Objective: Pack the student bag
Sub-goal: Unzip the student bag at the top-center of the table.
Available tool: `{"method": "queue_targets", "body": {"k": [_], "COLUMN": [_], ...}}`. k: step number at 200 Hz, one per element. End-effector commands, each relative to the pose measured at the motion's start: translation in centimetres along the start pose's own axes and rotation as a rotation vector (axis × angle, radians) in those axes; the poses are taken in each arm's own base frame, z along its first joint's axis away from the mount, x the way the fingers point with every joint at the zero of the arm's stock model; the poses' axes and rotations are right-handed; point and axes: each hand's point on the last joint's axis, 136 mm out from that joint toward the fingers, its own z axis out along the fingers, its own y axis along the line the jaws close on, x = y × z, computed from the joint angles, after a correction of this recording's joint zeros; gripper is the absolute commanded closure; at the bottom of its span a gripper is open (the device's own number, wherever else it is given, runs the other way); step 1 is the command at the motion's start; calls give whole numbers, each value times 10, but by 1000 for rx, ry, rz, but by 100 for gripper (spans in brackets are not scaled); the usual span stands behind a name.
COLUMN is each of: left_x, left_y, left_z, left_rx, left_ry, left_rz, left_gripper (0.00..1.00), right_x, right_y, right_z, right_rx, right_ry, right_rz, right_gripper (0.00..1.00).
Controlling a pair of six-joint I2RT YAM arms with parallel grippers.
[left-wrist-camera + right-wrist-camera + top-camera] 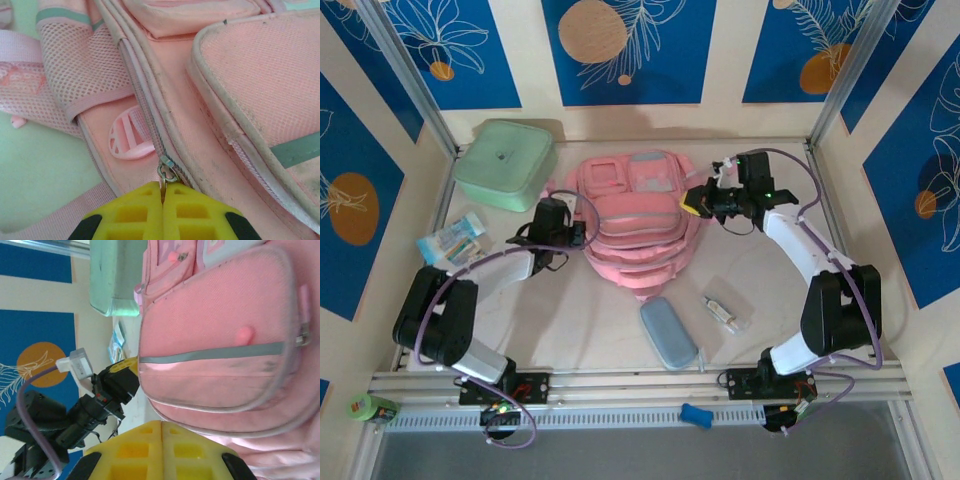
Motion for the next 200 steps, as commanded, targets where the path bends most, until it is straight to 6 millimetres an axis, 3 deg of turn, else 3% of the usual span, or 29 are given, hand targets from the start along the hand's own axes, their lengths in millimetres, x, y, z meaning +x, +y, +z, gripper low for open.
{"method": "queue_targets", "body": {"k": [1,27,43,57,82,103,123,155,200], "left_x": [-39,-49,-45,-40,-38,-38,-38,-35,-33], "left_y": [14,-7,-9,-7,-7,-6,-5,-4,-1], "left_z": [8,7,7,8,5,4,4,5,5], "left_rx": [-27,99,115,105,108,99,95,96,82], "left_ry": [-115,-152,-149,-132,-128,-116,-114,-106,-101], "left_rz": [19,-14,-22,-19,-4,1,3,1,8], "left_gripper": [100,100,100,100,100,100,100,100,100], "right_x": [6,18,33,50,71,85,95,93,85], "right_y": [24,21,20,22,34,48,55,66,42], "right_z": [-10,2,17,33,61,83,104,121,160], "right_rx": [-73,-29,7,45,125,158,104,47,133], "right_ry": [29,55,88,114,92,48,48,-16,29], "right_rz": [-61,-100,-123,-194,-527,-850,-1107,-1380,-1599], "right_gripper": [100,100,100,85,64,54,51,44,39]}}
